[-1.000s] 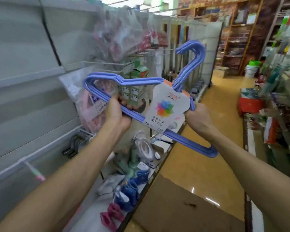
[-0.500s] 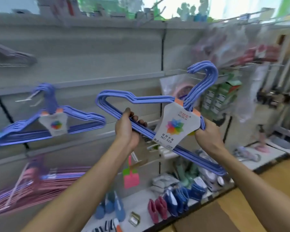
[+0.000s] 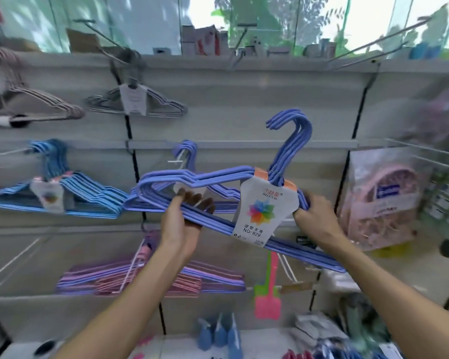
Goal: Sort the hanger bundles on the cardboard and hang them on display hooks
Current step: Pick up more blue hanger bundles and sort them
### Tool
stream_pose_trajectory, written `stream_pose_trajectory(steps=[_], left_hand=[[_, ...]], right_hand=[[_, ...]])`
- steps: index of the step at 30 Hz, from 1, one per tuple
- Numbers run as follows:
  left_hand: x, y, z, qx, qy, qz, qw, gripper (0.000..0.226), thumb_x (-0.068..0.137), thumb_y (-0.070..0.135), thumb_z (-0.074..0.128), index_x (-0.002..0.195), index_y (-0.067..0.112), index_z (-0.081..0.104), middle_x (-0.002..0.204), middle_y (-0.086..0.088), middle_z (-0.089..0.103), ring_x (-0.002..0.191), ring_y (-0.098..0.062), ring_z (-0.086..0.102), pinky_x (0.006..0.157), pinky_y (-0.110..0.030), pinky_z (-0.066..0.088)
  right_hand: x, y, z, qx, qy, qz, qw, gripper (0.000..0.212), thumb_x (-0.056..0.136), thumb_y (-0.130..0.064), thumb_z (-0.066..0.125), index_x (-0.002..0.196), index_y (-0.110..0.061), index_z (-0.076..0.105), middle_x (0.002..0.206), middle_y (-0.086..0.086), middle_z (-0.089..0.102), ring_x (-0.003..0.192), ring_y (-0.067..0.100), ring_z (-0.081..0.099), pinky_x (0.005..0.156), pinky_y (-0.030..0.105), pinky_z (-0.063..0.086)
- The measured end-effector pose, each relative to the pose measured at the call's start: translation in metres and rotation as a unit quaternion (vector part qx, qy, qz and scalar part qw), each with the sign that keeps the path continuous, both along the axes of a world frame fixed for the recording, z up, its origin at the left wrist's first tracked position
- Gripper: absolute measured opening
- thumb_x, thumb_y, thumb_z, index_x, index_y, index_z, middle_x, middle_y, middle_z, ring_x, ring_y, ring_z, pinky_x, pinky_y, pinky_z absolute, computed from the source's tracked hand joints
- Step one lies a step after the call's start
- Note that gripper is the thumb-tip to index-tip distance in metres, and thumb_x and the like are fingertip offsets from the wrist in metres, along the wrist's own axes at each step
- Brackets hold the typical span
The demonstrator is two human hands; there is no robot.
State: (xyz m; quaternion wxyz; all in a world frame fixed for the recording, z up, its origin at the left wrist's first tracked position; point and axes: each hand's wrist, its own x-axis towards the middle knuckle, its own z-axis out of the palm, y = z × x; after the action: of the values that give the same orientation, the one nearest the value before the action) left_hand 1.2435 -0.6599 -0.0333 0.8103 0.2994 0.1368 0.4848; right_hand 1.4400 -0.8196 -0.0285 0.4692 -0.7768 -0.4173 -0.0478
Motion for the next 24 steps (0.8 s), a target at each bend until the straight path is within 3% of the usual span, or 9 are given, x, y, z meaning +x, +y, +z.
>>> stream_pose_trajectory(steps=[5, 9, 13, 17, 24], left_hand=[[-0.044, 0.074, -0.021, -0.011, 0.028, 0.107, 0.994, 0.021, 0.098, 0.011, 0.047, 0.085, 0.011, 0.063, 0.068, -0.002, 0.07, 0.068, -0.022, 0.066, 0.061, -0.034, 0.06], [-0.066, 0.121, -0.043, -0.02, 0.081, 0.142, 0.986, 0.016, 0.096, 0.005, 0.052, 0.092, 0.013, 0.065, 0.075, -0.003, 0.072, 0.067, -0.019, 0.07, 0.056, -0.035, 0.058], [-0.075, 0.165, -0.058, -0.043, 0.107, 0.181, 0.977, 0.015, 0.094, 0.003, 0.059, 0.094, 0.014, 0.068, 0.104, -0.015, 0.067, 0.095, -0.033, 0.064, 0.078, -0.047, 0.054], [-0.077, 0.195, -0.065, -0.047, 0.101, 0.146, 0.983, 0.019, 0.094, -0.001, 0.055, 0.088, 0.013, 0.066, 0.08, -0.007, 0.071, 0.069, -0.019, 0.07, 0.058, -0.036, 0.06], [-0.075, 0.226, -0.087, -0.086, 0.12, 0.154, 0.977, 0.016, 0.095, -0.004, 0.054, 0.096, 0.008, 0.064, 0.091, -0.013, 0.066, 0.066, -0.018, 0.068, 0.052, -0.032, 0.059]], right_hand=[[-0.007, 0.054, -0.009, -0.058, -0.029, 0.014, 0.998, 0.013, 0.085, -0.016, 0.058, 0.073, -0.017, 0.054, 0.061, 0.003, 0.056, 0.058, 0.03, 0.049, 0.052, 0.035, 0.031], [-0.016, 0.095, -0.009, -0.089, -0.051, 0.018, 0.995, 0.016, 0.084, -0.019, 0.057, 0.07, -0.021, 0.049, 0.062, 0.0, 0.055, 0.065, 0.033, 0.052, 0.056, 0.036, 0.034], [-0.024, 0.134, -0.001, -0.123, -0.069, 0.016, 0.99, 0.018, 0.082, -0.017, 0.058, 0.07, -0.022, 0.046, 0.063, -0.003, 0.053, 0.065, 0.031, 0.05, 0.055, 0.035, 0.033], [-0.028, 0.165, -0.001, -0.127, -0.085, 0.019, 0.988, 0.017, 0.079, -0.015, 0.056, 0.069, -0.02, 0.044, 0.061, -0.001, 0.053, 0.065, 0.033, 0.049, 0.053, 0.034, 0.03], [-0.028, 0.197, -0.008, -0.159, -0.111, 0.008, 0.981, 0.007, 0.079, -0.015, 0.054, 0.077, -0.02, 0.051, 0.07, 0.002, 0.059, 0.072, 0.035, 0.054, 0.058, 0.035, 0.036]])
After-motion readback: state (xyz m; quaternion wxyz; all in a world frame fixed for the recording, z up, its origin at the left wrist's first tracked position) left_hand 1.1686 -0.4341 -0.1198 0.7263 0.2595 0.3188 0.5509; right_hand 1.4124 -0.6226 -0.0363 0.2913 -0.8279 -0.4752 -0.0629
